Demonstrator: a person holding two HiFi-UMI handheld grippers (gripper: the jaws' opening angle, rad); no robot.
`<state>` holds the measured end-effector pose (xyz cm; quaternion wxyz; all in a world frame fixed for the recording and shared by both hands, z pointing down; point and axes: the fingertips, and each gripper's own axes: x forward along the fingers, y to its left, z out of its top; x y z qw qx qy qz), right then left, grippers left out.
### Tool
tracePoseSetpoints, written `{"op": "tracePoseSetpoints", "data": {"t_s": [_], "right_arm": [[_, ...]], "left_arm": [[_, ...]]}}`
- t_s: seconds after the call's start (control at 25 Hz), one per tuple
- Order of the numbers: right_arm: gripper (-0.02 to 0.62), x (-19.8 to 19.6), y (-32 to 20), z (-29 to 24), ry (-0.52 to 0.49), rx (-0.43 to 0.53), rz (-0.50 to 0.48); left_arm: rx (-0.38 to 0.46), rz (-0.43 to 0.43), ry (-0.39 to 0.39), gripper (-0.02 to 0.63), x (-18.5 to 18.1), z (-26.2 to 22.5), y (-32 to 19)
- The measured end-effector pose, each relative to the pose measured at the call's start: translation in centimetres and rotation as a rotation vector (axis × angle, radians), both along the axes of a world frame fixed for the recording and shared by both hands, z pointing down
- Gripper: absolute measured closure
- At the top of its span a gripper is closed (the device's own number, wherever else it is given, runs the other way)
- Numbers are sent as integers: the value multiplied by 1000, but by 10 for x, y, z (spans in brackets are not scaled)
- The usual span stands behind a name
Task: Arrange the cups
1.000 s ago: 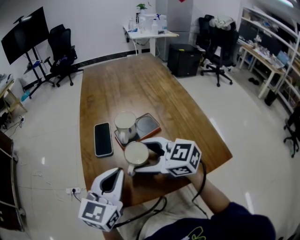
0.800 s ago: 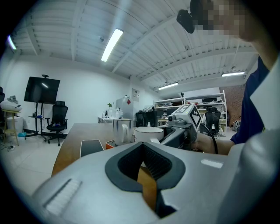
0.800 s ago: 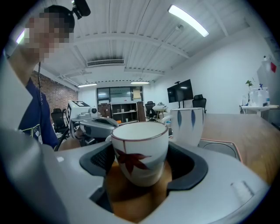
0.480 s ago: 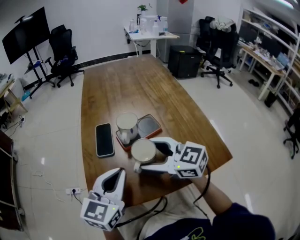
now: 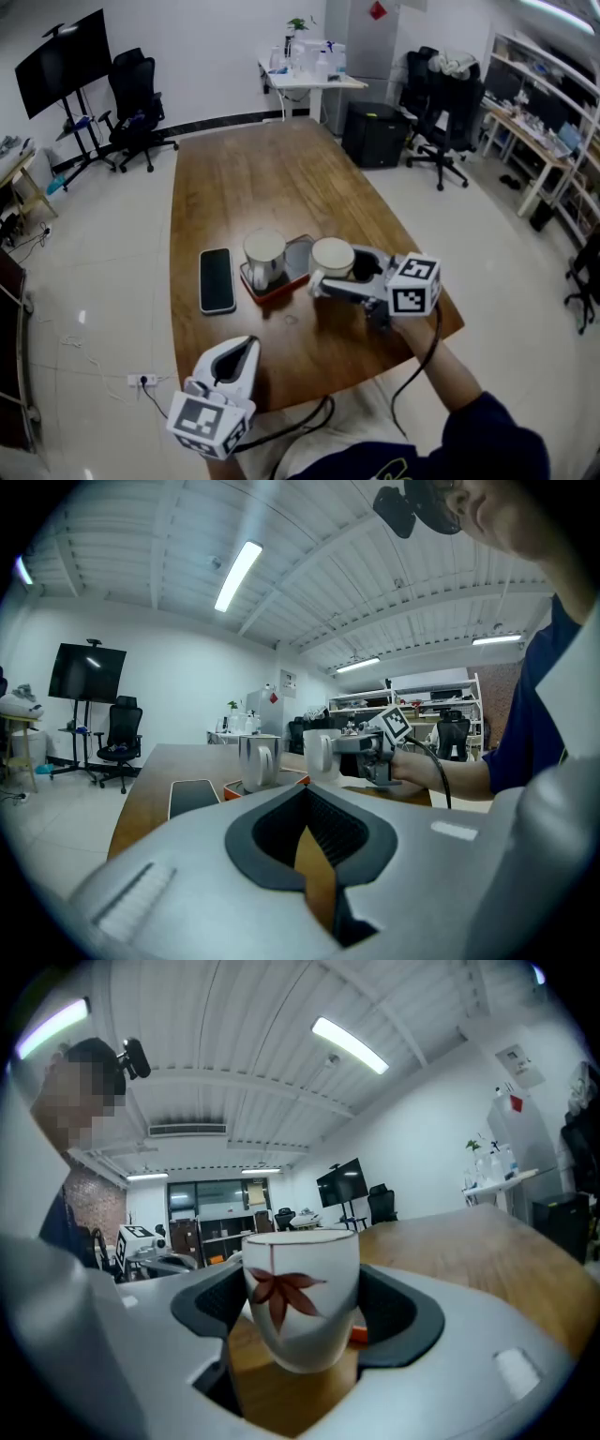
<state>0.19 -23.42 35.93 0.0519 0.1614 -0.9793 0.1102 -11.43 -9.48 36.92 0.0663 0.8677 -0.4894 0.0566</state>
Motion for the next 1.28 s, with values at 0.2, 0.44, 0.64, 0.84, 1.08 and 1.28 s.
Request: {"op": "tracePoseSetpoints", "data": {"t_s": [0.2,0.44,0.64,0.84,1.08,1.28], "right_arm": [[230,-14,-40,-14,99,129,-6],[230,-35,-74,6,176,99,-4],[230,-42,-74,12,167,122,-16],[225,-44,-74,15,77,117,-75],[148,-37,-75,9,35,137,-64],[106,-10,-63,20,68,78,-12]], "left_arm": [[3,-1,0,603,-1,2,0],[2,-2,-6,603,-1,1,1],[8,-11,13,603,1,-2,0],[3,9,5,603,3,-3,2],[6,9,-5,603,1,0,0],[1,7,-3,603,0,1,1]]}}
